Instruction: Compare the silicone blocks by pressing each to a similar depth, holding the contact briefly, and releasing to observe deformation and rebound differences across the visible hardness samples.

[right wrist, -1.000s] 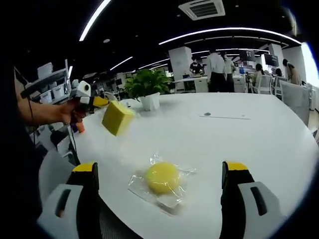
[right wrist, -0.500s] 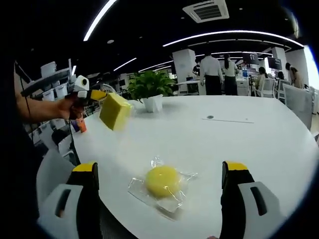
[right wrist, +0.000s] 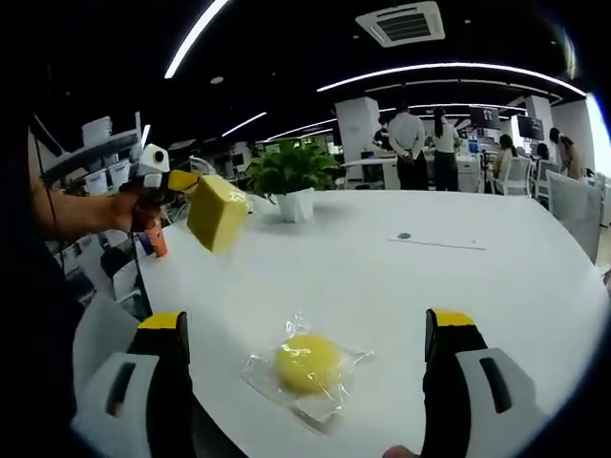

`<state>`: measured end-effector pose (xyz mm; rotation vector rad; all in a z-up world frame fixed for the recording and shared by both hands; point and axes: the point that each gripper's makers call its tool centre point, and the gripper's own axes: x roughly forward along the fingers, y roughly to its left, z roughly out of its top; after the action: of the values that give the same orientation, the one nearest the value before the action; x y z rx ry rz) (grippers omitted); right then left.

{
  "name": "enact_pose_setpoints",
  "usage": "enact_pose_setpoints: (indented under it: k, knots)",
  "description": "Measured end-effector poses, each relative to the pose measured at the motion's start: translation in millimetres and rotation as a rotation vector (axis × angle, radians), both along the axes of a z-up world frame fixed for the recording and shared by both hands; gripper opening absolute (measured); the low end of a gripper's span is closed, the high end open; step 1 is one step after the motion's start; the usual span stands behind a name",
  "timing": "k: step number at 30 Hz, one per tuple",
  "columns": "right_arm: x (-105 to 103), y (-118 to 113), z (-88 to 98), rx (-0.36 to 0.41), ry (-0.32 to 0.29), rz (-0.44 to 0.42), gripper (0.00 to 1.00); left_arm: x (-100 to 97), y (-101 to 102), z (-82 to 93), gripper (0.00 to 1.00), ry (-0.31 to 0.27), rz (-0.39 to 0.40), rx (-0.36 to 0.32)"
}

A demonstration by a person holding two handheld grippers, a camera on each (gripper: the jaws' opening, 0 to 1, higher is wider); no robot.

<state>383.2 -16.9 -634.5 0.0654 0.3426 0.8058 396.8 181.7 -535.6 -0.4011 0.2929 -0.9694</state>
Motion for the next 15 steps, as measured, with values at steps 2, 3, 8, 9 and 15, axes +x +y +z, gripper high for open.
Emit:
enact_pose_setpoints:
  k: [2, 3, 8, 9, 15]
  knots:
    - [3, 5, 5.4, 0.021, -0.003, 0.005, 0.96, -1.0, -2, 2.5, 0.00, 0.001, -0.007, -0.014]
    - [3, 8, 7.8, 0.030, -0.008, 0.011, 0.96, -1.3, -2, 3.5, 0.00, 0.002, -0.007, -0.018]
    - [6, 26, 18.3, 0.064, -0.023, 0.050, 0.96, -4.0, -7, 13.2, 0.00, -0.006, -0.023, -0.063]
    - [6, 32, 20.0, 0.064, -0.030, 0.070, 0.96, -4.9, -9, 15.1, 0.00, -0.009, -0.028, -0.070]
    - [1, 59, 30.1, 0.064, -0.047, 0.174, 0.96, -14.3, -18, 24.2, 0.00, -0.008, -0.062, -0.111]
